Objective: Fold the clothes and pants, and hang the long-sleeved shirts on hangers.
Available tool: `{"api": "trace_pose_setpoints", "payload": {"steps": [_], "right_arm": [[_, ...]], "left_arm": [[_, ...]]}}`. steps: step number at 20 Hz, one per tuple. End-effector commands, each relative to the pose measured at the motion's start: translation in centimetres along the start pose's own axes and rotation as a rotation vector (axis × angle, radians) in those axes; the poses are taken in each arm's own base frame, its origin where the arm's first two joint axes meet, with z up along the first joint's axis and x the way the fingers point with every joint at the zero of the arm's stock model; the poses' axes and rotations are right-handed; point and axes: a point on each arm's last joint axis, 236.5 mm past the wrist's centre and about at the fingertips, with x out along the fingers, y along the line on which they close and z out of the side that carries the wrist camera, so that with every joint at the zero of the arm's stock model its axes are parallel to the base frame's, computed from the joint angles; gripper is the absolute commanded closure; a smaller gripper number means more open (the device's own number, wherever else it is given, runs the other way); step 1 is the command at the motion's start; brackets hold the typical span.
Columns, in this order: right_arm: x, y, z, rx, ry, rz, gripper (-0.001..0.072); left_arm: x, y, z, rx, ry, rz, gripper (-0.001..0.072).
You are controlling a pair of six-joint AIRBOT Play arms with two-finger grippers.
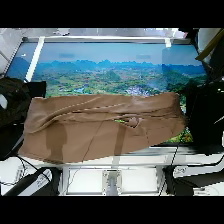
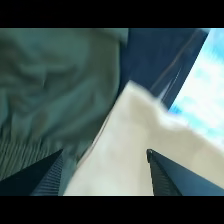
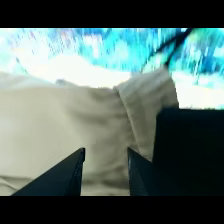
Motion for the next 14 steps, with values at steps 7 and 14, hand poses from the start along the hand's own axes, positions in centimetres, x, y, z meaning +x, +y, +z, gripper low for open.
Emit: {"api": "trace_pose_setpoints", "payload": {"steps": [7,14], "right_arm": [[-0.8,1.4,0.5,-0.001,-0.002,0.043,0.0392],[-0.8,1.6,0.3,0.016,0.009,0.051,0.0393]], "left_arm": [[7.1,-2.7,-4.6,-0.022,0.481,-0.121,0.0108],[12.2,-1.2,-5.6,-0.014,0.467,-0.098,0.011]]}}
